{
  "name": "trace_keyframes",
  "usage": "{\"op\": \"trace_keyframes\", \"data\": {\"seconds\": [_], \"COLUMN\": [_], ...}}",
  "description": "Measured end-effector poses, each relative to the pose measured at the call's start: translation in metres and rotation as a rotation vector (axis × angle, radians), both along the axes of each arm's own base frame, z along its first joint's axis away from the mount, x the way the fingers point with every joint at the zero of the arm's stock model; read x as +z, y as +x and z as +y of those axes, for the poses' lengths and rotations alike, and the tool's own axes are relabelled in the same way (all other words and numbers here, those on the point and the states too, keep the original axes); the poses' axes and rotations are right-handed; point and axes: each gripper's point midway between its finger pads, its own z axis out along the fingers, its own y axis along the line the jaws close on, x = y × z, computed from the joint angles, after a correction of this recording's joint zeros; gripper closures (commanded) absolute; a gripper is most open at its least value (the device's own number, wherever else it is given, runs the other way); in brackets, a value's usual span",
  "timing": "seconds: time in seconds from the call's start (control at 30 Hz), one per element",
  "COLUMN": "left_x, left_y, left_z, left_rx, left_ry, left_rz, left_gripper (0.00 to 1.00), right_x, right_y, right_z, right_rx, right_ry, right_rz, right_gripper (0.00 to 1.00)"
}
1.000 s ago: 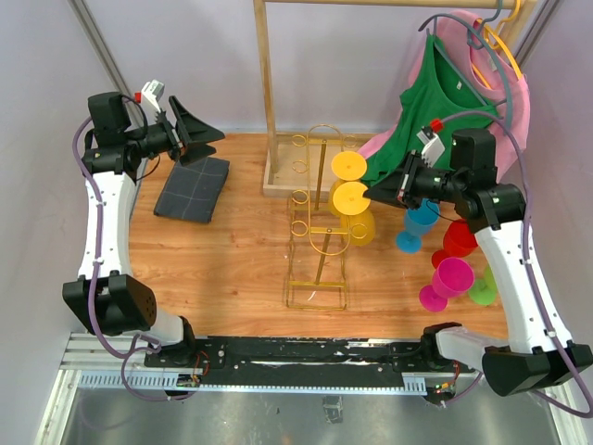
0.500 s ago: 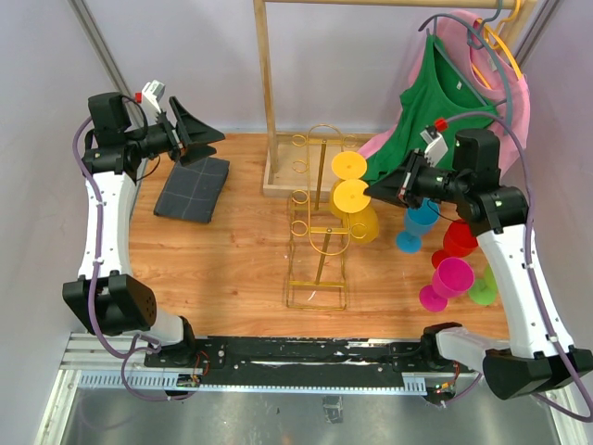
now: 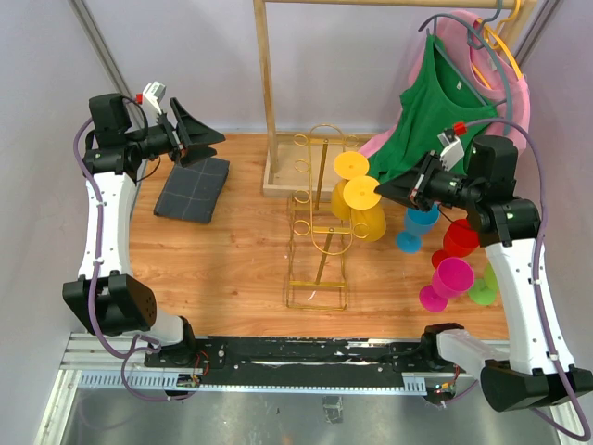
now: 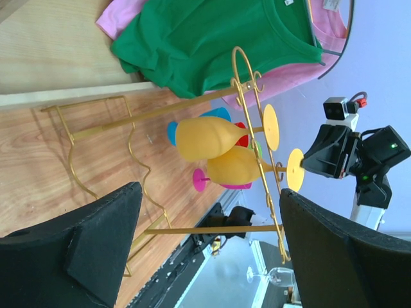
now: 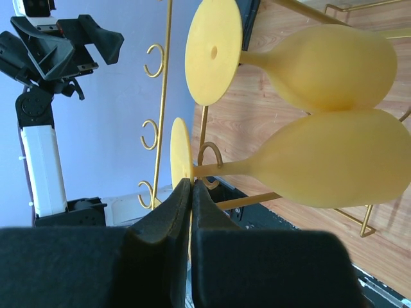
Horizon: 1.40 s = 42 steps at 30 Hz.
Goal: Take the wine glass off the wine glass rack
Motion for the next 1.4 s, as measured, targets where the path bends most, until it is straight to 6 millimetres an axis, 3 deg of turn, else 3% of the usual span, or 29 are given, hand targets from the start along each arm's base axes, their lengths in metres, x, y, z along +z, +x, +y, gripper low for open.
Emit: {"op": "trace_keyframes", "data": {"seconds": [0.5,0.7,0.9,1.07,1.27,1.4], "left_x": [-0.001,-0.002,0.012,0.057,0.128,0.154], "left_y": [-0.001,-0.003,-0.005,-0.006,-0.002,-0.002], "left_z": [0.0,-0.001,0.0,0.005,0.015,0.013], "left_rx": [-0.003,-0.006,-0.007,0.015,0.053,0.046], "left_ry": [-0.002,0.002,0.015,0.028,-0.042,-0.115], "left_rz": [0.009,0.014,-0.026,-0.15,-0.356,-0.412], "left_gripper": [0.08,0.08,0.09,0.08,0.06,0.05], "right_x": [0.002,0.01,0.073,0.14,0.193,0.227], "right_y": [-0.005,-0.01,-0.014,-0.01,0.024,0.052], "right_z": [-0.018,-0.037,-0.053,-0.057,-0.053,-0.033], "right_rx": [-0.063,-0.13,-0.195,-0.215,-0.212,-0.145], "right_ry": [0.013,-0.016,-0.043,-0.042,0.1,0.219], "right_rz": [-0.005,0.005,-0.149,-0.319,-0.454,-0.499], "right_gripper": [0.99,0.99,0.99,0.99,0.99,0.99]}}
